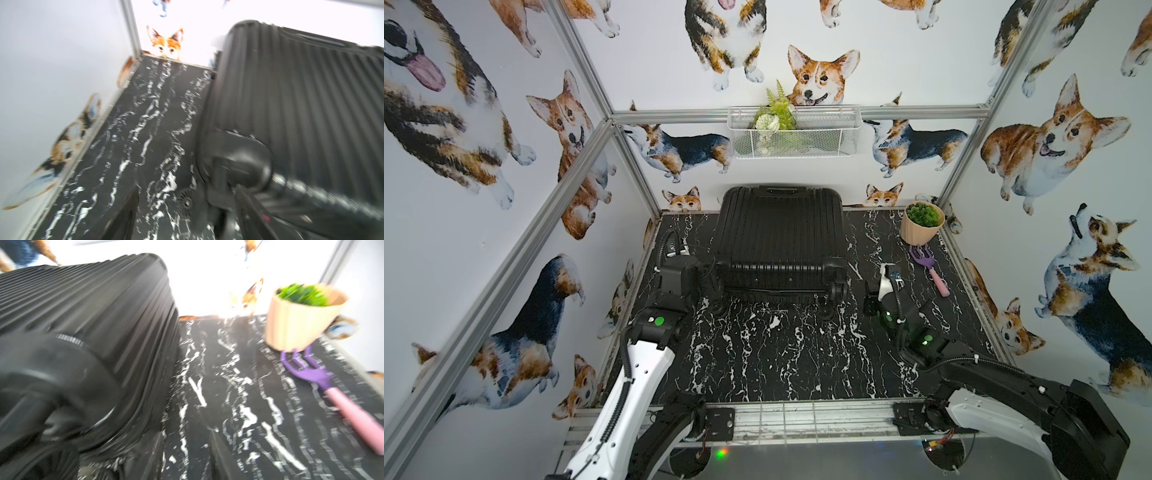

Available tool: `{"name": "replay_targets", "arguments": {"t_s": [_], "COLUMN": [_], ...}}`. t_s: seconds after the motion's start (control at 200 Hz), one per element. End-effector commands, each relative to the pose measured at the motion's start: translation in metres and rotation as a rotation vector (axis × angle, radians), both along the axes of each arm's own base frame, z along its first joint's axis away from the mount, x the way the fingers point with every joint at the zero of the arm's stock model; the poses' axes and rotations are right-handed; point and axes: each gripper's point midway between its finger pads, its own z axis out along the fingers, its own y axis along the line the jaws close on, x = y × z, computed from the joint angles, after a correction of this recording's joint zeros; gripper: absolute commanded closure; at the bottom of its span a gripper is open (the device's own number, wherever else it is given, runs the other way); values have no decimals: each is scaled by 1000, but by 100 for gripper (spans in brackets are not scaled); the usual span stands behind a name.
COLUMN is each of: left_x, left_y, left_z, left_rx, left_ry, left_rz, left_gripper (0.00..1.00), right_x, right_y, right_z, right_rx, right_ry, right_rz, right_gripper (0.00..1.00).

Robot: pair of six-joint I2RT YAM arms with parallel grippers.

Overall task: Close the suitcase zippers
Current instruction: Reset both arms

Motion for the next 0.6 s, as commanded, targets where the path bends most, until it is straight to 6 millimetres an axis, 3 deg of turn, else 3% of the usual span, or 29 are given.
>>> {"name": "replay_targets", "arguments": {"t_s": [0.0, 0.17, 0.185, 0.4, 0.596], "left_x": [9, 18, 17, 10, 3], "left_y": [30, 49, 51, 85, 92], "left_z": [18, 19, 6, -35, -80], "left_rx": [87, 105, 116, 191, 106], "left_ry": [-90, -142, -116, -52, -7], "left_rz": [165, 252, 257, 391, 367], "left_gripper": [24, 23, 23, 22, 19], "right_x": [7, 22, 23, 25, 23], "right_y": [-25, -65, -70, -115, -129], "right_z": [14, 18, 16, -10, -38], "right_rx": [-151, -191, -193, -238, -241], "right_ry": [-26, -42, -38, 5, 51], "right_rz": [-83, -194, -206, -312, -335], "right_gripper": [59, 58, 58, 56, 56]}}
